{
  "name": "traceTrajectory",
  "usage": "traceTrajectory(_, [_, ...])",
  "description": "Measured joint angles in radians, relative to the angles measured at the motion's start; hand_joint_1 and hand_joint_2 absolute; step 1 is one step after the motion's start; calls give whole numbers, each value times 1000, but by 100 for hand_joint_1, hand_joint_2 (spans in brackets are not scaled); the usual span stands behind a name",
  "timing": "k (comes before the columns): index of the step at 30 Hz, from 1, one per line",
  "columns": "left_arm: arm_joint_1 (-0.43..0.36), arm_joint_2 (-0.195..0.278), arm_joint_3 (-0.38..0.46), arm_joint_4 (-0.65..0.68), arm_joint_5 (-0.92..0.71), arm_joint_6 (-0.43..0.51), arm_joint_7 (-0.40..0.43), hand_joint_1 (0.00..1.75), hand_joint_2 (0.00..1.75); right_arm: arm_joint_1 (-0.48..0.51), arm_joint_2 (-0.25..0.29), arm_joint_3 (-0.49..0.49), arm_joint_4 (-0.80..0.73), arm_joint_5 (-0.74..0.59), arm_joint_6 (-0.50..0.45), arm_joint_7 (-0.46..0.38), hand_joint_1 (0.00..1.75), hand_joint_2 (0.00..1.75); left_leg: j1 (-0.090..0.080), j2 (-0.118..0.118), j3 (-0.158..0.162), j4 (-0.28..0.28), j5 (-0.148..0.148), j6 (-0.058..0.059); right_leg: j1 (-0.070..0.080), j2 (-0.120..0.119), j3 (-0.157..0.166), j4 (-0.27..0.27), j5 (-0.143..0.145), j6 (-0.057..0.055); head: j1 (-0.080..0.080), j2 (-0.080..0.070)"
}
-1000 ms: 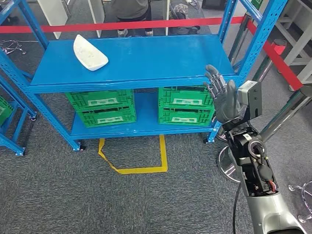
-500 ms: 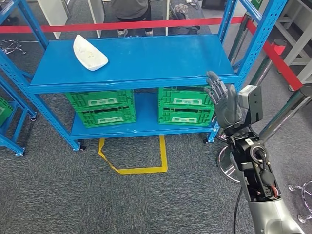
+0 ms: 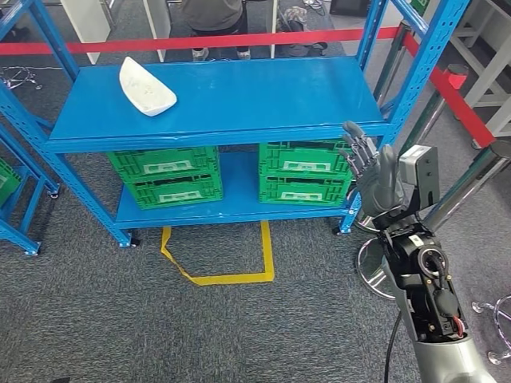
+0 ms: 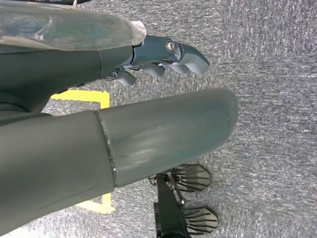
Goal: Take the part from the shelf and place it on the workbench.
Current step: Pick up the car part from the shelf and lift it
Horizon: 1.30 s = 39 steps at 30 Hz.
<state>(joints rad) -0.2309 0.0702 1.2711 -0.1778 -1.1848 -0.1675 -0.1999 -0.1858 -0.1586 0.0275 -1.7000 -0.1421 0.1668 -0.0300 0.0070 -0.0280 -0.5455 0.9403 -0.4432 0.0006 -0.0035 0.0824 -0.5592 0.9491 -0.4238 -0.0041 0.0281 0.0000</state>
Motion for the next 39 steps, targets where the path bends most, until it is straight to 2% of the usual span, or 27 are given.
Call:
traceTrajectory(14, [-8,-3,0,0,-2,0,0,0,0,4,-17,-2,-12,-17,-17,0,0,0,0,0,0,0,0,0,0,0,0,0,0,0,0,0])
traceTrajectory(20, [-1,4,0,0,42,-2,-10,0,0,-51,-17,13,4,0,-26,6,0,0,0,0,-1,0,0,0,0,0,1,0,0,0,0,0])
traceTrajectory(25, [15,12,0,0,64,1,-14,0,0,-91,-17,26,54,24,-34,-27,0,0,0,-1,-1,0,0,0,0,-1,1,0,0,0,0,0])
traceTrajectory(39, [25,17,4,0,75,-4,4,0,0,-112,-17,27,124,38,-29,-19,0,0,0,-1,-1,0,0,0,0,-1,1,0,-1,0,0,0])
